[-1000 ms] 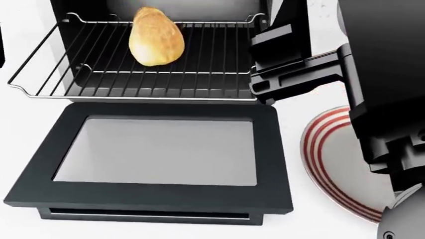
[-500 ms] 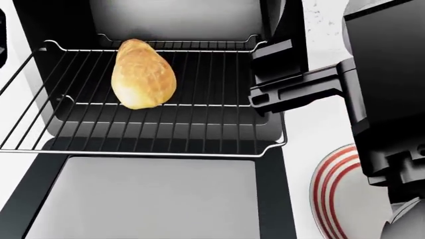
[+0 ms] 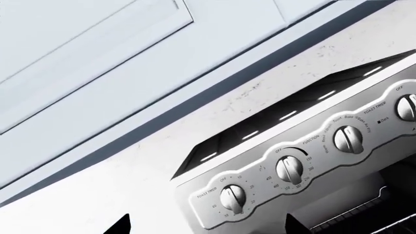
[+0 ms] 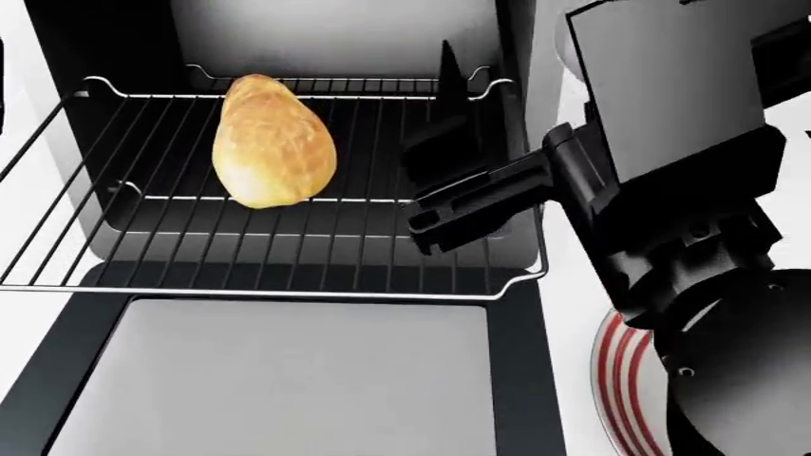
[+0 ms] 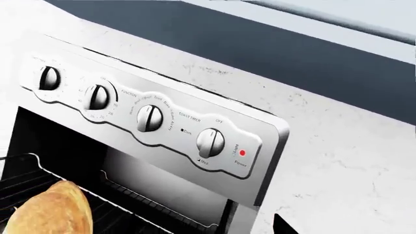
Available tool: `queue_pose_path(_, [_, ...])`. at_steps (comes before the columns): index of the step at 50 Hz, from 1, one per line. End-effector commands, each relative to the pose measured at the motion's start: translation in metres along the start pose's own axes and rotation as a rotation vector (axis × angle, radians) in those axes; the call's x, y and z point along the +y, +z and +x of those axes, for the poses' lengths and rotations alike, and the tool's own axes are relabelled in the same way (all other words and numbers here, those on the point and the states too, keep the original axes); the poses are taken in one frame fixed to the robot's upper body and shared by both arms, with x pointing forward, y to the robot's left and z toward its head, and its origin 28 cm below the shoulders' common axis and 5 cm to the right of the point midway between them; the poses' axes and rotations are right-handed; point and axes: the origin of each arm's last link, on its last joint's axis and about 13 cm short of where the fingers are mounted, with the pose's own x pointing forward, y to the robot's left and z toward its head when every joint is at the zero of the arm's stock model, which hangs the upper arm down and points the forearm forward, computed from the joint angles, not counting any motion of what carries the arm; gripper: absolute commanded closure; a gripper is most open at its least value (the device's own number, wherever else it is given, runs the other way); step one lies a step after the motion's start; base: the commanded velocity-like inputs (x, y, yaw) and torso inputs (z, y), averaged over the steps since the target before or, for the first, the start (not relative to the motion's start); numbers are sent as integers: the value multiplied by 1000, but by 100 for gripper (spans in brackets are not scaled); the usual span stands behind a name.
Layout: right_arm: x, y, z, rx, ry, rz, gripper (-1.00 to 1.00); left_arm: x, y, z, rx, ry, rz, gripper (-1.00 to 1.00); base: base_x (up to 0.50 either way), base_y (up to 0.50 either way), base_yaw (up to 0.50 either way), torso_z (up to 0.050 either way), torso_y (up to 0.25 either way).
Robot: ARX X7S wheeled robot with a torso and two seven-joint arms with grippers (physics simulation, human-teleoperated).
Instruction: Pick the bread from the top rack and place it on the plate on the counter.
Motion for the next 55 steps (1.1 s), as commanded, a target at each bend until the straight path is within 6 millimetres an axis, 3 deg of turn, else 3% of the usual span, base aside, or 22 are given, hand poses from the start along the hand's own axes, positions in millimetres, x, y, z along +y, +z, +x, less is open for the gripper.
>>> queue_pose_path(1, [6, -4, 16, 22, 126, 96, -100, 1, 3, 0, -12, -2, -37, -100, 0, 0, 0, 0, 0])
queue_pose_path(35, [11, -3, 13, 74, 377, 302, -100, 4, 8, -4, -5, -4, -11, -100, 0, 0, 0, 0, 0])
queue_pose_path(55, [12, 4, 35, 184, 473, 266, -100, 6, 12, -7, -3, -7, -2, -100, 0, 0, 0, 0, 0])
